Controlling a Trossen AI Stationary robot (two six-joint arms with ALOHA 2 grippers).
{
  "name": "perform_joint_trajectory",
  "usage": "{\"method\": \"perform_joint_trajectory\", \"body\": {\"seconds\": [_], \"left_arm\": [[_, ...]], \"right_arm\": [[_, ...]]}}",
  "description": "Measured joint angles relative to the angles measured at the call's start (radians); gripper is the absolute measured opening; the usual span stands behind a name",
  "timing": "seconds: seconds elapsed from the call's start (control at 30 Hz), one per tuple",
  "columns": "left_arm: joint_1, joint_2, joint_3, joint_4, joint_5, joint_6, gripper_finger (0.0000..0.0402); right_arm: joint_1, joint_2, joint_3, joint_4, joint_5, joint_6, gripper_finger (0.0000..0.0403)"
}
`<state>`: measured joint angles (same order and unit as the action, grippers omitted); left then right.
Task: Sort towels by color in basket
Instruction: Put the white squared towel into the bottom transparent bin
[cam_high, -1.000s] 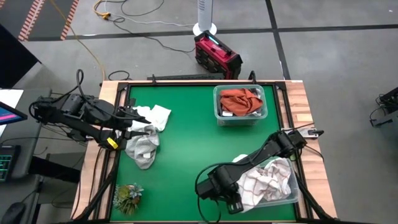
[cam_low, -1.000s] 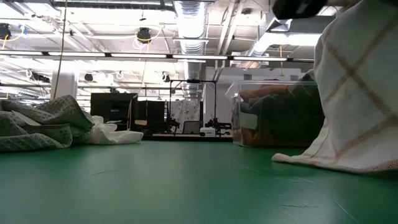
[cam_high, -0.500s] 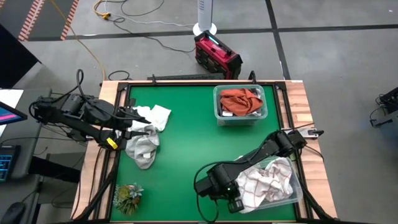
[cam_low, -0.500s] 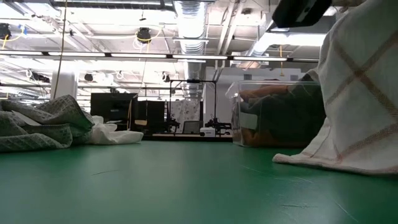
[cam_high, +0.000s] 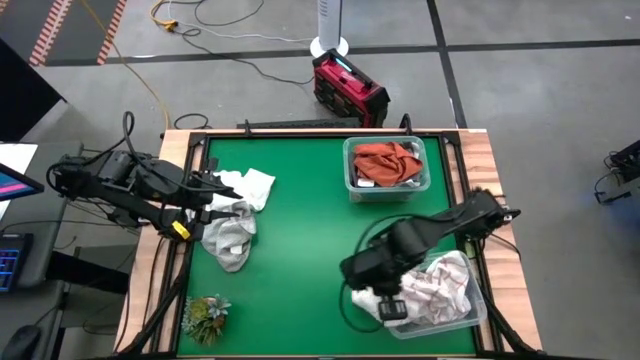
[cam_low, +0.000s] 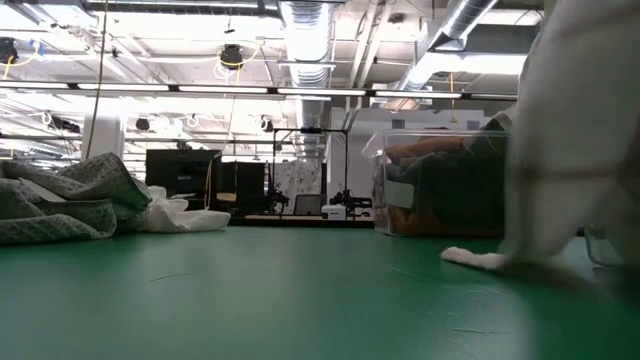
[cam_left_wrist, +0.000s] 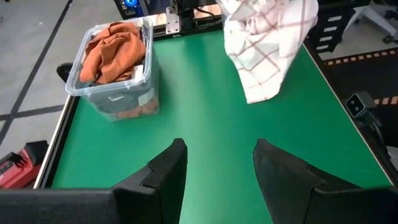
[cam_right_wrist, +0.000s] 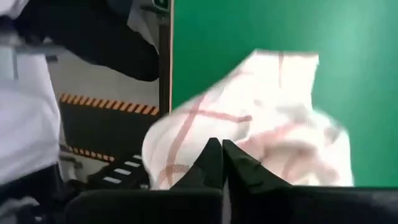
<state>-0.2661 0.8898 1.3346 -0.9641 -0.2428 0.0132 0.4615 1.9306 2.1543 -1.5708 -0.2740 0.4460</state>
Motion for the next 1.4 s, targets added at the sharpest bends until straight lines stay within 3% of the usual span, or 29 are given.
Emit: {"method": "perform_joint_trajectory", "body": {"seconds": [0.23, 0.43, 0.6, 1.0, 1.4], "left_arm": [[0.000, 0.000, 0.000, -0.026, 0.000, -0.018, 0.0174], [0.000, 0.000, 0.000, -0.018, 0.000, -0.043, 0.0174], [0.000, 0.000, 0.000, -0.027, 0.000, -0.054, 0.0174], [0.000, 0.000, 0.000, -0.033, 0.000, -0.054, 0.0174], [0.000, 0.000, 0.000, -0.033, 0.000, -0.010, 0.0174]], "right_arm": [[0.092, -0.173, -0.337, -0.001, 0.024, 0.478, 0.0018], [0.152, -0.351, -0.661, 0.004, -0.042, 0.911, 0.0018], [0.200, -0.456, -0.848, 0.187, -0.045, 1.159, 0.0018], [0.221, -0.441, -1.172, 0.708, 0.000, 1.139, 0.0037], [0.177, -0.515, -1.096, 0.651, 0.009, 1.068, 0.0131]]}}
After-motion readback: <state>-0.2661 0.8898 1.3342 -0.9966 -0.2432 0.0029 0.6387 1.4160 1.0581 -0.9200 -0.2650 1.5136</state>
